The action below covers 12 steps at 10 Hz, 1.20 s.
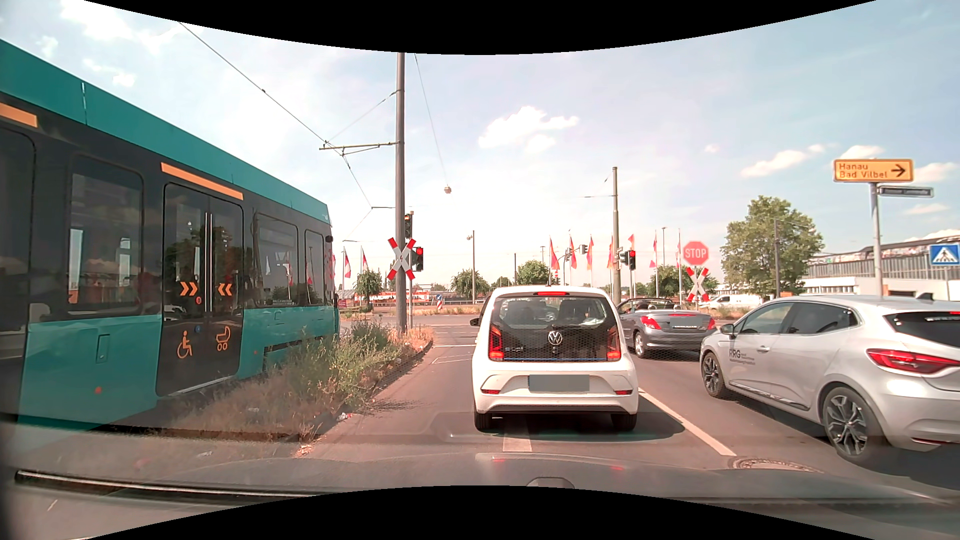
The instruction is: Follow the waypoints while adhering to traffic rules and regulations
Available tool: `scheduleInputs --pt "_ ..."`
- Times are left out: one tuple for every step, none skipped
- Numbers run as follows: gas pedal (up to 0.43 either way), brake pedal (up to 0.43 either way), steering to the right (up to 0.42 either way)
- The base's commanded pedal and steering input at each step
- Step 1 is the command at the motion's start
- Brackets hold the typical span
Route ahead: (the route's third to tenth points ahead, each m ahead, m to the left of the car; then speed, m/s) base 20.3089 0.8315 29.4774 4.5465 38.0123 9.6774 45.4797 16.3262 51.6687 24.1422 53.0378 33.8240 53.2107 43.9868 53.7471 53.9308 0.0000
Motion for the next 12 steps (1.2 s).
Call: scheduleInputs --pt "0.0 0.22 -0.004" --pt "0.0 0.226 -0.004" --pt "0.0 0.22 -0.004" --pt "0.0 0.226 -0.004" --pt "0.0 0.22 -0.004" --pt "0.0 0.22 -0.004" --pt "0.0 0.22 -0.004" --pt "0.0 0.22 -0.004" --pt "0.0 0.22 -0.004" --pt "0.0 0.22 -0.004" --pt "0.0 0.22 -0.004" --pt "0.0 0.22 -0.004"
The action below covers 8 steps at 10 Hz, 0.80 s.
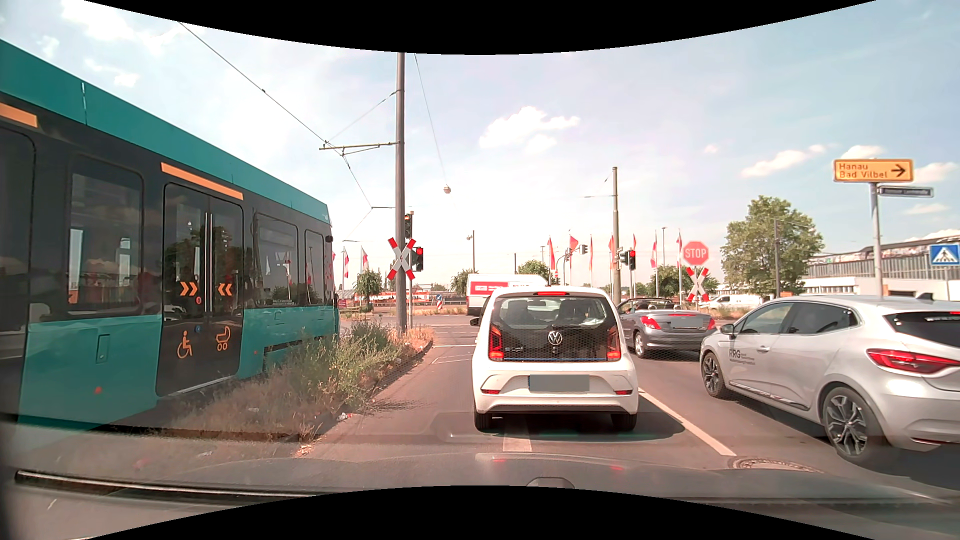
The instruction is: Follow the waypoints while adhering to traffic rules and regulations
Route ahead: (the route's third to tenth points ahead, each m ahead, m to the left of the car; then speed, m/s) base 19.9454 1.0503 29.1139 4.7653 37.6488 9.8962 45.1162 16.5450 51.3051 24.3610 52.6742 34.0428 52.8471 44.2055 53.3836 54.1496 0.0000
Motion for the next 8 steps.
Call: scheduleInputs --pt "0.0 0.22 -0.004" --pt "0.0 0.226 -0.004" --pt "0.0 0.22 -0.004" --pt "0.0 0.226 -0.005" --pt "0.0 0.22 -0.005" --pt "0.0 0.22 -0.005" --pt "0.0 0.22 -0.006" --pt "0.0 0.226 -0.007"
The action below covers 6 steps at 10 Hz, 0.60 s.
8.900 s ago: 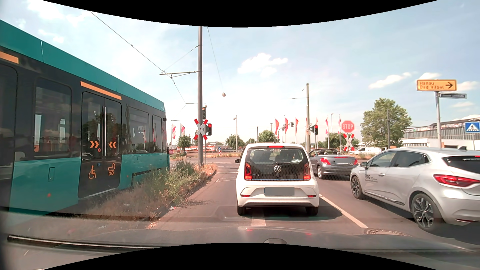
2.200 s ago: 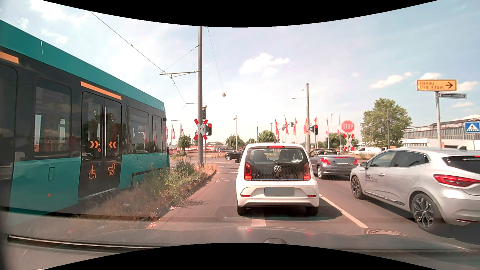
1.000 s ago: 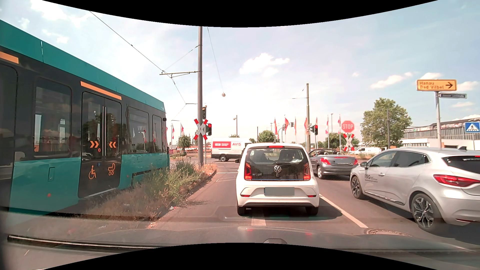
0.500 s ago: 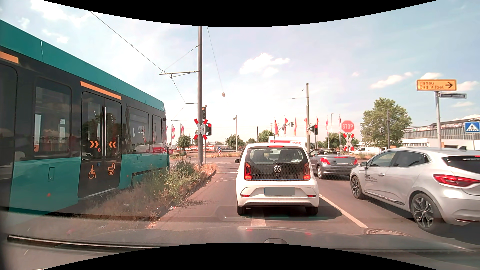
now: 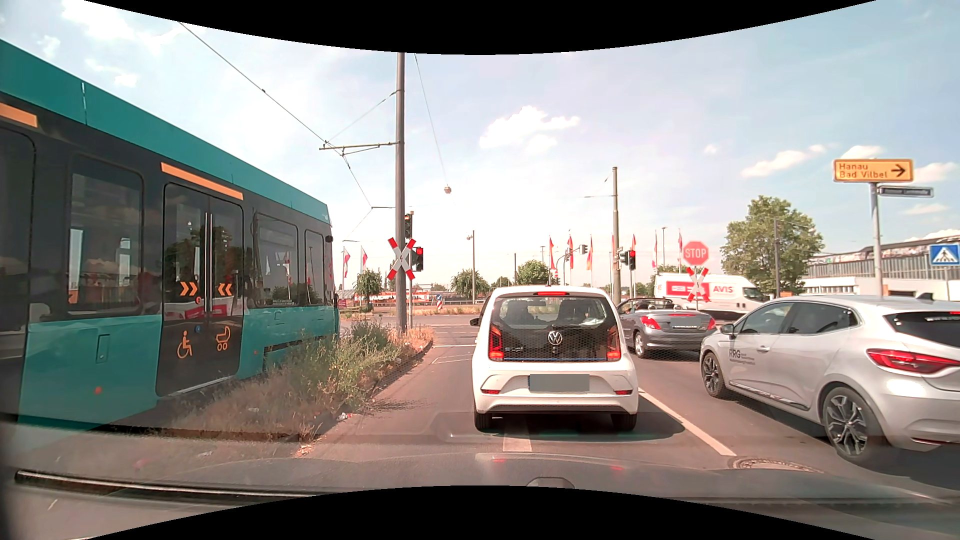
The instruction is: Follow the waypoints while adhering to traffic rules and regulations
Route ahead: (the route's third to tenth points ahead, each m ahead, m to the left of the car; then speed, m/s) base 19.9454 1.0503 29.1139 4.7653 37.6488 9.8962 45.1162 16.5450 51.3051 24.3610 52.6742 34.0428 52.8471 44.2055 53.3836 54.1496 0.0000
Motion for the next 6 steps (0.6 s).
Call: scheduleInputs --pt "0.0 0.226 -0.008" --pt "0.0 0.226 -0.008" --pt "0.0 0.226 -0.008" --pt "0.0 0.226 -0.008" --pt "0.0 0.226 -0.009" --pt "0.0 0.226 -0.009"
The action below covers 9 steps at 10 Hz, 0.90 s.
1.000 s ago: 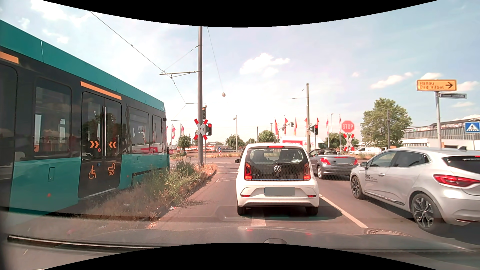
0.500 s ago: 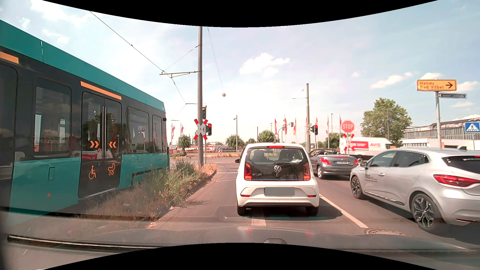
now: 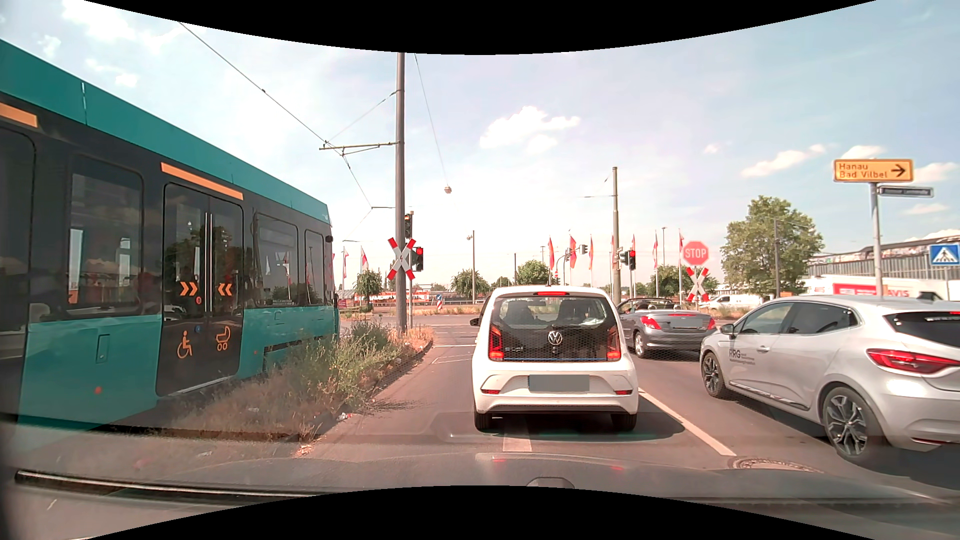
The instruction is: Follow the waypoints while adhering to traffic rules and regulations
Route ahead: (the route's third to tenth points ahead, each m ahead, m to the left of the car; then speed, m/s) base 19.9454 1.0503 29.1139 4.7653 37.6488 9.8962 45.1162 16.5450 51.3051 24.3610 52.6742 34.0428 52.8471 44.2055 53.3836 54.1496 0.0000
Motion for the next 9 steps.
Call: scheduleInputs --pt "0.0 0.226 -0.009" --pt "0.0 0.226 -0.009" --pt "0.0 0.226 -0.009" --pt "0.0 0.226 -0.009" --pt "0.0 0.226 -0.009" --pt "0.0 0.226 -0.009" --pt "0.0 0.226 -0.009" --pt "0.0 0.226 -0.009" --pt "0.0 0.226 -0.009"
